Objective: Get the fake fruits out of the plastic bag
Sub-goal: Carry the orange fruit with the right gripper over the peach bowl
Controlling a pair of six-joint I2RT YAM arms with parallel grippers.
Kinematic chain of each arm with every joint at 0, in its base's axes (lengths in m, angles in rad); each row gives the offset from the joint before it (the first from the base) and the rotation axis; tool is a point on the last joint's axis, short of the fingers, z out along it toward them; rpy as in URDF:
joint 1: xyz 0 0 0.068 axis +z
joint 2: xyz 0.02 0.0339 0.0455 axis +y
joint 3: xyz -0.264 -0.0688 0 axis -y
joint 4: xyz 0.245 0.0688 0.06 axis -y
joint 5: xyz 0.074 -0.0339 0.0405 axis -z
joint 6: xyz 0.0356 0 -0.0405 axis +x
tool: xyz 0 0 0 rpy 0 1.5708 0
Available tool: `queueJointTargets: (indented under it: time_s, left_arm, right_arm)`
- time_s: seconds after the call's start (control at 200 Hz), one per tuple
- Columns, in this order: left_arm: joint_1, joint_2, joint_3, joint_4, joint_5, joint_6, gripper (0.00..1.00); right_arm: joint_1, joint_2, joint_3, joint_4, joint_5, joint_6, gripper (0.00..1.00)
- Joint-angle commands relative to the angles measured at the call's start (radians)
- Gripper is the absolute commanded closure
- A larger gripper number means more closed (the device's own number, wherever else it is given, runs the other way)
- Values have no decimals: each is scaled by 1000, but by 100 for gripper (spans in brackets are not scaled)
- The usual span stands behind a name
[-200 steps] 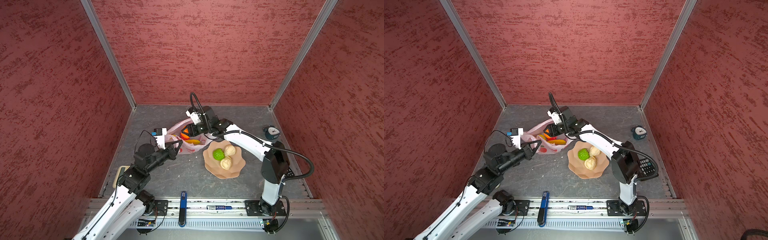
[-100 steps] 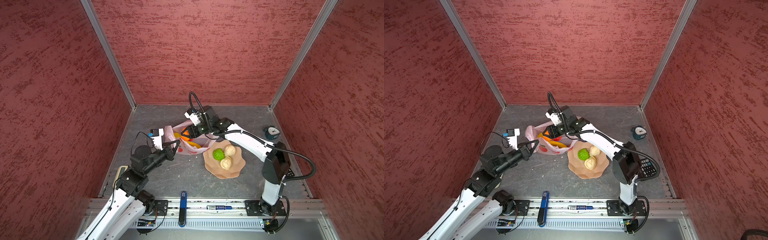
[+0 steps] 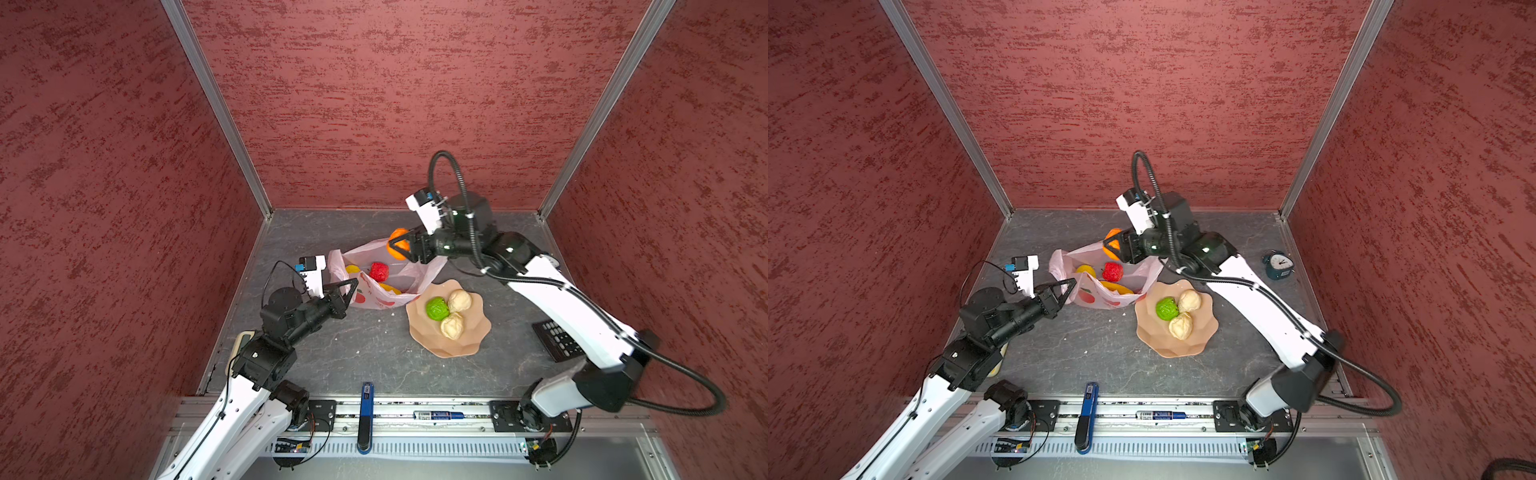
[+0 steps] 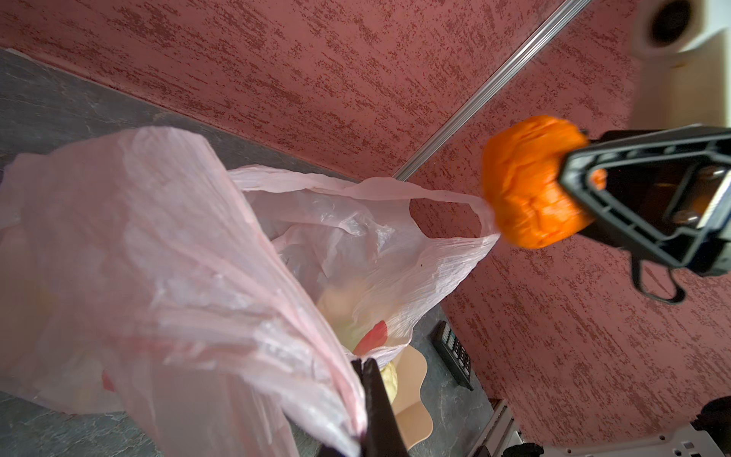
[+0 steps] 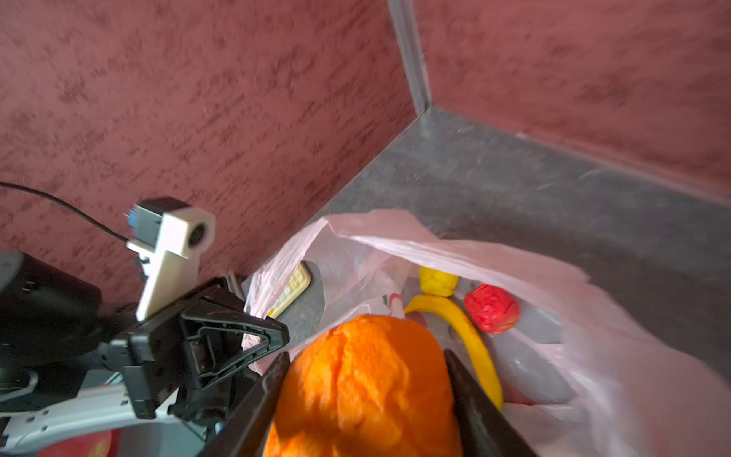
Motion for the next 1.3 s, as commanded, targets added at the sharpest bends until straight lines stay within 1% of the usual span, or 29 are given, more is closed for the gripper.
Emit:
queueJointTargets:
  time_s: [0.0,0.08,0.15,0.215,0.301,0.476,0.606,0.651,0.842,1.102,1.192,1.297]
  left_arm:
    - [11,-4,30,-14,13,23,94]
    - [21,-6,28,-20,12,23,94]
    - [31,-10,27,-22,13,24,94]
    - [42,-8,28,-23,21,24,94]
    - [57,-4,30,-25,34,22,94]
    - [72,3,37,-34,50,20,94]
    - [73,6,41,-51,55,20,94]
    - [74,6,40,-55,58,19,94]
    - [78,6,33,-62,60,14,94]
    - [79,15,27,-50,62,6,94]
    - [79,13,22,-46,64,0,94]
    - [79,3,11,-42,63,-9,94]
  right_arm:
    - [-61,-76,-30,-96,293,26,72]
    - [-129,-122,-60,-152,402,62,71]
    - [-189,-153,-118,-181,458,95,71]
    - [-225,-173,-189,-197,481,126,71]
    - [-242,-182,-295,-202,499,163,71]
    - [-245,-169,-474,-160,443,215,70]
    - [-240,-126,-577,-100,326,243,70]
    - [-229,-107,-602,-79,307,248,70]
    - [-198,-49,-641,-28,259,261,68]
    - [-148,-5,-689,99,176,275,64]
    - [-130,22,-668,104,182,267,64]
    - [-123,71,-653,114,190,260,60]
